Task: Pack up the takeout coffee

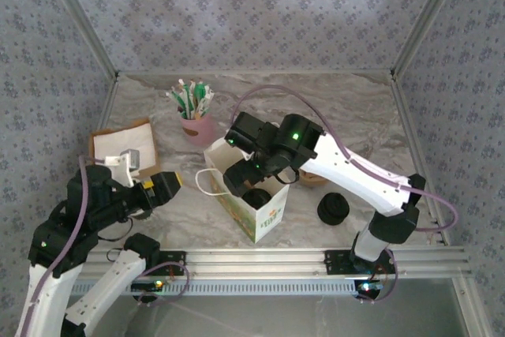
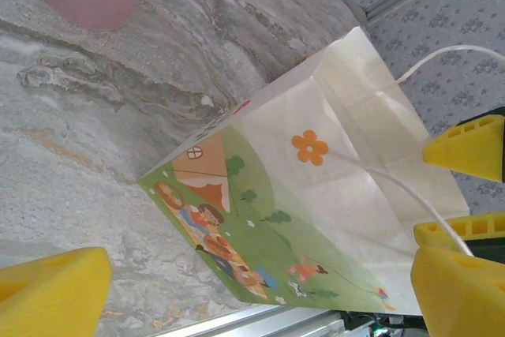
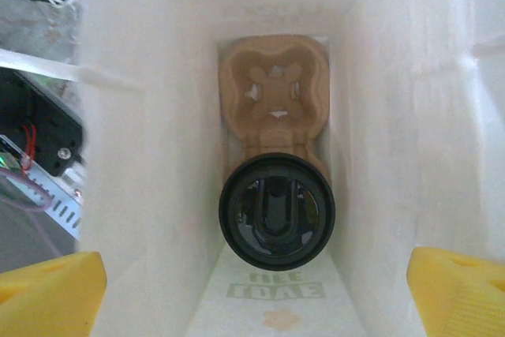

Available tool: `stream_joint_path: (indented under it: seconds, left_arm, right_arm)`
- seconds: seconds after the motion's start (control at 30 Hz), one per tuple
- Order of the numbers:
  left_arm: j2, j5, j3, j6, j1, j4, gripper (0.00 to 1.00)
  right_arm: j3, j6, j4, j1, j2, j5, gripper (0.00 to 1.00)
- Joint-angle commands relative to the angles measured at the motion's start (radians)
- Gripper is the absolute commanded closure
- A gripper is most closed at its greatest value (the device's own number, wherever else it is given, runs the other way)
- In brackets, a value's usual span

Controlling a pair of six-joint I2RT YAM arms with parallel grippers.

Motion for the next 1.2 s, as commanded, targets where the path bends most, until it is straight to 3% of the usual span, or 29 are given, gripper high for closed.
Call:
stream_joint_path:
  seconds: [0.0,0.63,1.17]
  left_arm:
    - [-0.012,-0.007,0.043,0.022,-0.005,-0.02,0.03]
    - [-0.05,0.053,0.22,-0.019,-0.006,-0.021,0.01]
    - [-0.114,0.051,0.137,-0.066,-0.006,0.027,0.0]
  right_arm:
    - [0.008,0.016,0.027,0.007,-0.046,0.021,0.0]
    - [-0.222,0.07,0.3,-0.009,-0.434,0.016,0.07]
    - [-0.476,0.22,0.275,-0.03,-0.832,0.122,0.04]
